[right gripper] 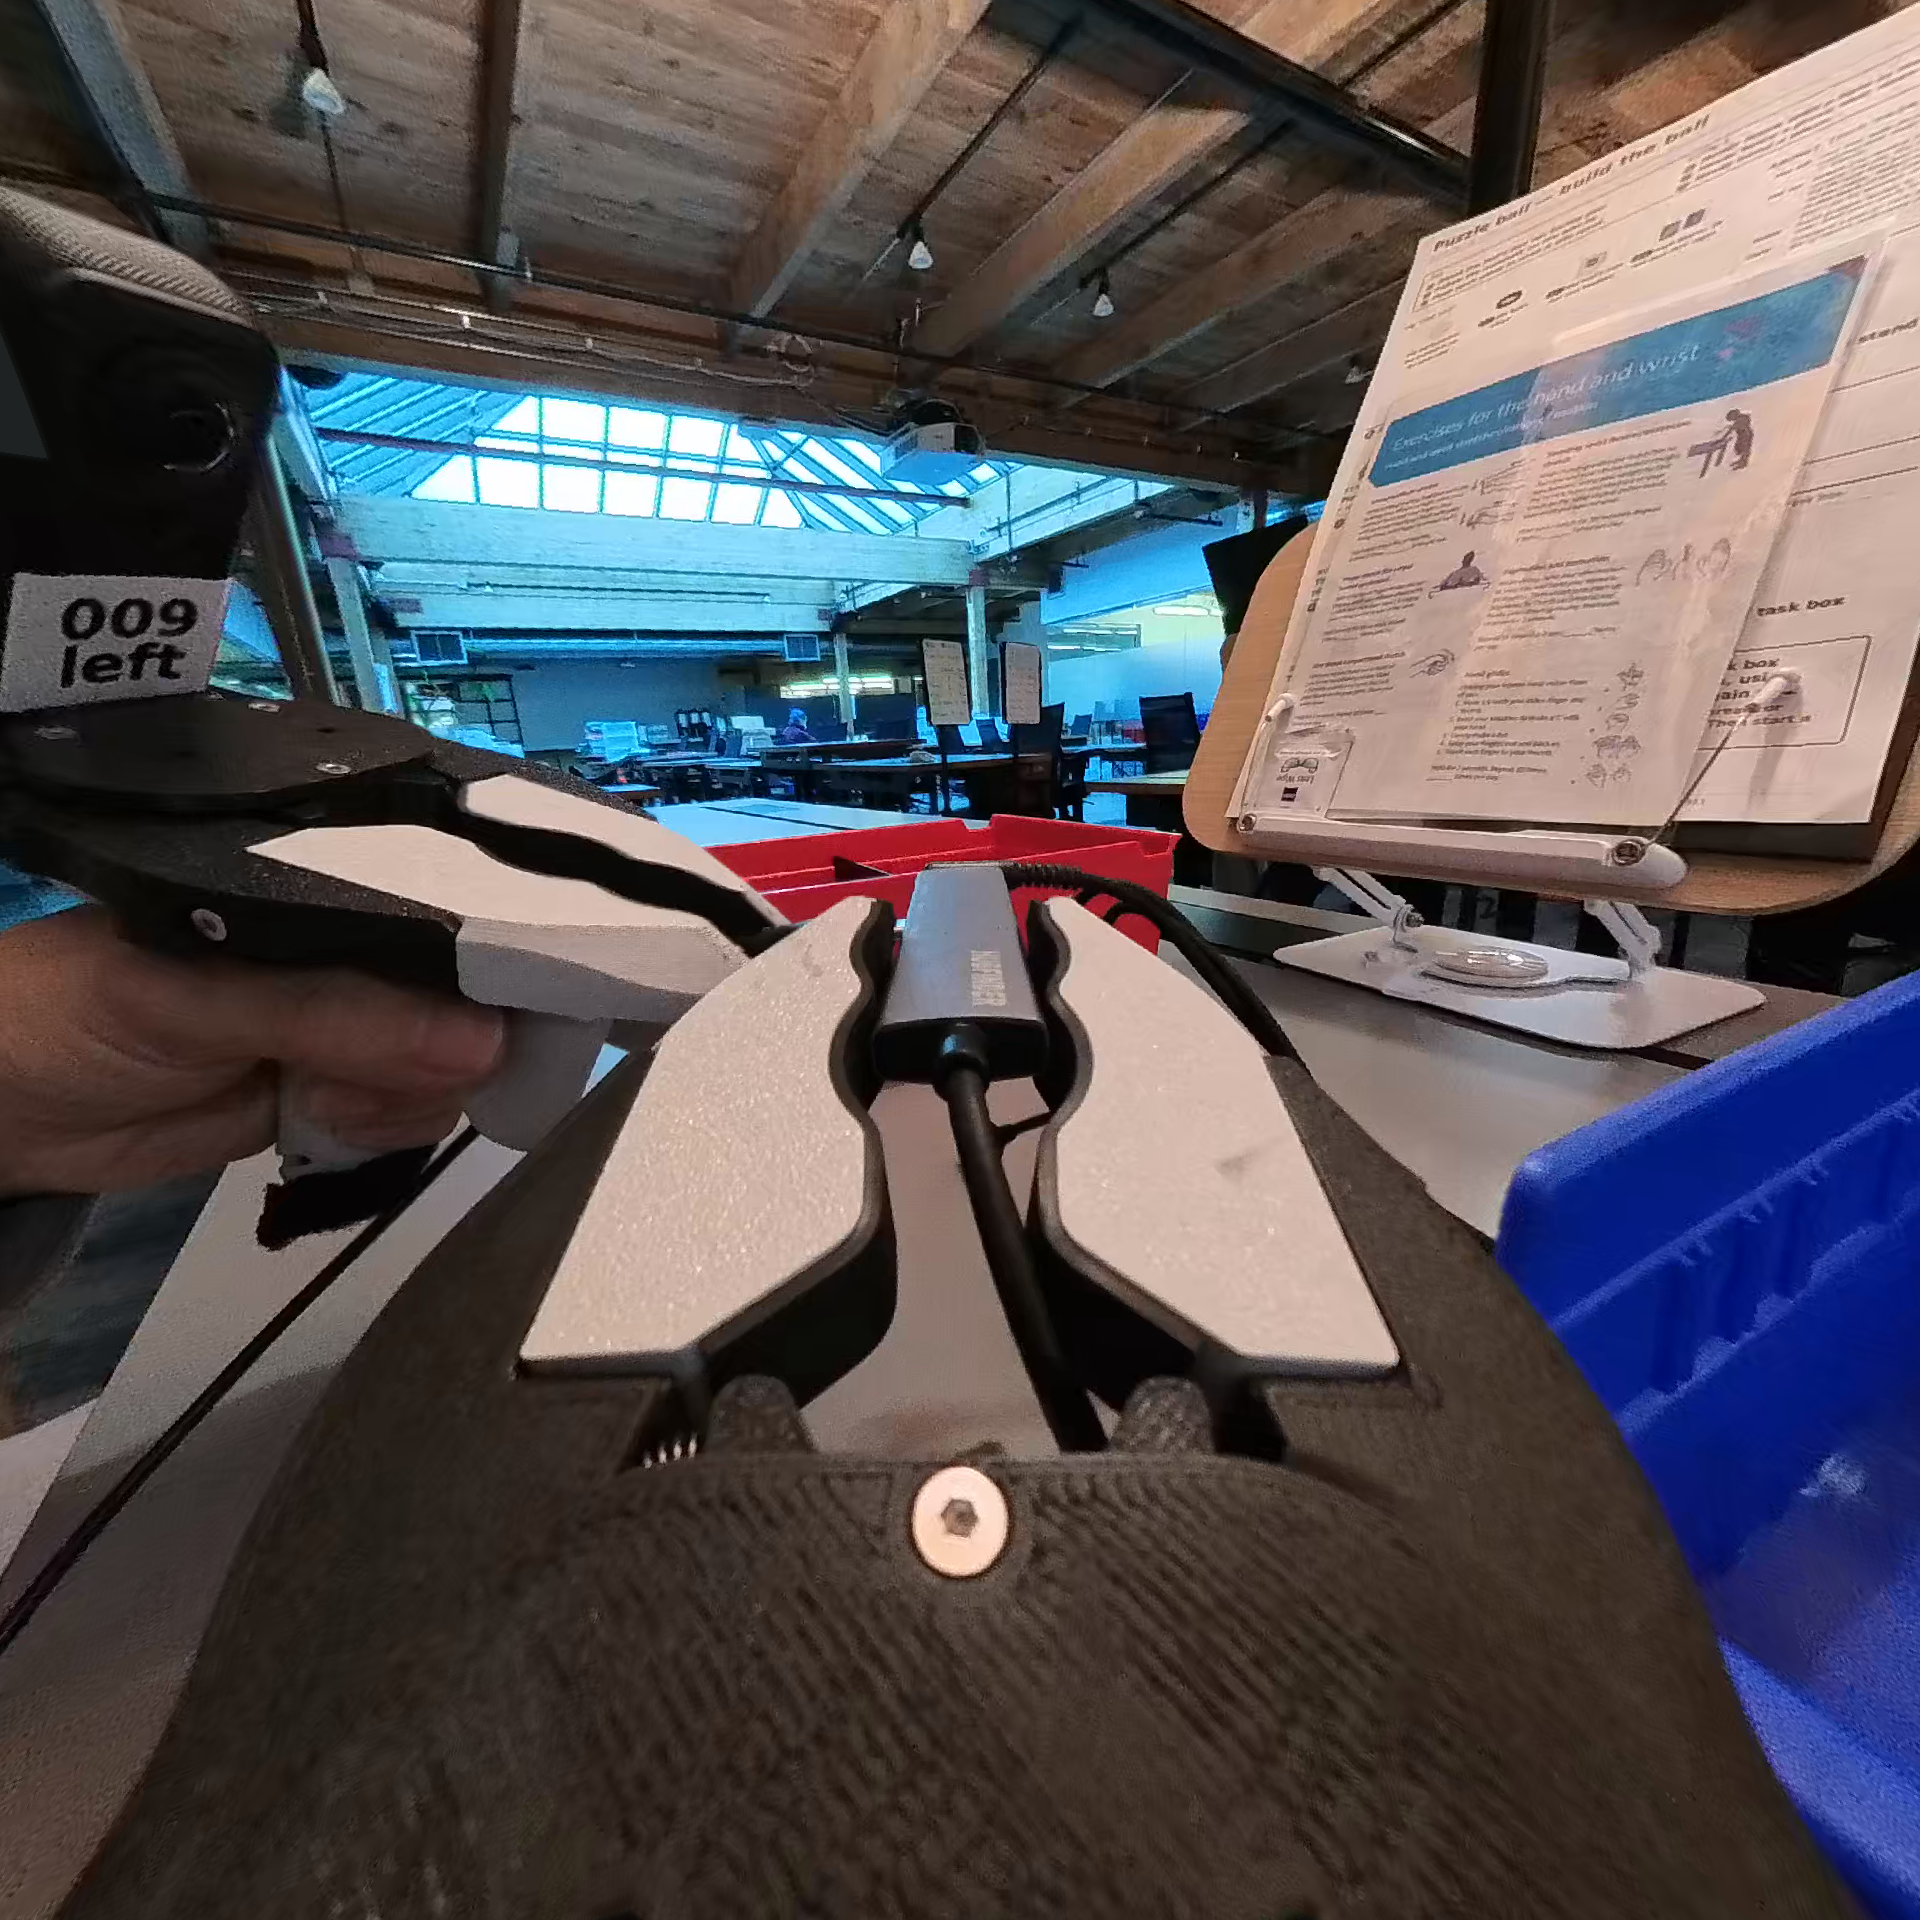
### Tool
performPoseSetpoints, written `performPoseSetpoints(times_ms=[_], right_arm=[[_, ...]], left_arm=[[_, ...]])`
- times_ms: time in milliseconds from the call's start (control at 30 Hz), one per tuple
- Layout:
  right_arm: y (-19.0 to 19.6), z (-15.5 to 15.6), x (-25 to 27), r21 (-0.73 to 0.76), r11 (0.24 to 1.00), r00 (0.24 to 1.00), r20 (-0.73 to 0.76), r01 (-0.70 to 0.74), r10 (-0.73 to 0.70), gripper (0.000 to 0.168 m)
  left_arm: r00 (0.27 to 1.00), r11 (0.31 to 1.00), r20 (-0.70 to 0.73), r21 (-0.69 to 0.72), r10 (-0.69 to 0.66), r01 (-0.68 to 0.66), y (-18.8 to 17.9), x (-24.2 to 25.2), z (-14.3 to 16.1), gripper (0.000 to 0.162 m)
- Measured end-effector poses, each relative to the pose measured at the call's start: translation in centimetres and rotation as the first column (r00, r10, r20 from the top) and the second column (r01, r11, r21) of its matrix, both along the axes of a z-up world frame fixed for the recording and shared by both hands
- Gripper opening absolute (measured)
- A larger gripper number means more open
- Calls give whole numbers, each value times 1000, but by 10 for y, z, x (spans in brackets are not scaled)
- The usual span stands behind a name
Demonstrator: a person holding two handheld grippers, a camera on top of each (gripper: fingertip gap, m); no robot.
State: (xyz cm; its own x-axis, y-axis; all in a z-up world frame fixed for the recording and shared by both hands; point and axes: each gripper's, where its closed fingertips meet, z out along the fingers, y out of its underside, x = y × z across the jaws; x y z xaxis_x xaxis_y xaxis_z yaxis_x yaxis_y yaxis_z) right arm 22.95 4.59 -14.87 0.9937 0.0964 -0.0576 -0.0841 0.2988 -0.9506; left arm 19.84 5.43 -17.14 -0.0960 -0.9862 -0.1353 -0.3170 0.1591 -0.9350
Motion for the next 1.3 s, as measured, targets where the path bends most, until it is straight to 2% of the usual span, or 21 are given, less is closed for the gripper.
performPoseSetpoints(times_ms=[133, 400, 567, 767, 867, 967, 1233, 1300], right_arm=[[0, 0, -1, -3, 1000, 1000, 9, 0, 0, 25], [2, -1, -3, -13, 1000, 1000, 28, 8, -7, 25], [3, -2, -4, -17, 1000, 999, 31, 12, -12, 25], [8, -6, -5, -63, 998, 1000, 22, 4, -3, 26], [11, -8, -7, -91, 996, 999, 32, 6, -3, 26], [14, -11, -9, -117, 993, 999, 38, -6, 10, 27], [12, -9, -7, -100, 995, 1000, 16, -17, 18, 26], [9, -5, -7, -59, 998, 1000, -1, -29, 29, 26]], left_arm=[[1000, 1000, -1, 5, -1, 1, -2, 0, -1, 5], [1000, 1000, 15, -17, 6, -6, -3, 1, 1, 12], [999, 999, 16, -32, 29, -29, 0, 2, 0, 5], [998, 998, 13, 18, 56, -56, 6, 2, -1, 5], [998, 994, -24, 87, 64, -62, 10, 1, -4, 5], [998, 995, -26, 84, 63, -60, 13, 0, -2, 5], [999, 996, -33, 84, 16, -14, 10, 1, 0, 6], [999, 998, -23, 39, -44, 45, 3, -2, 5, 14]])
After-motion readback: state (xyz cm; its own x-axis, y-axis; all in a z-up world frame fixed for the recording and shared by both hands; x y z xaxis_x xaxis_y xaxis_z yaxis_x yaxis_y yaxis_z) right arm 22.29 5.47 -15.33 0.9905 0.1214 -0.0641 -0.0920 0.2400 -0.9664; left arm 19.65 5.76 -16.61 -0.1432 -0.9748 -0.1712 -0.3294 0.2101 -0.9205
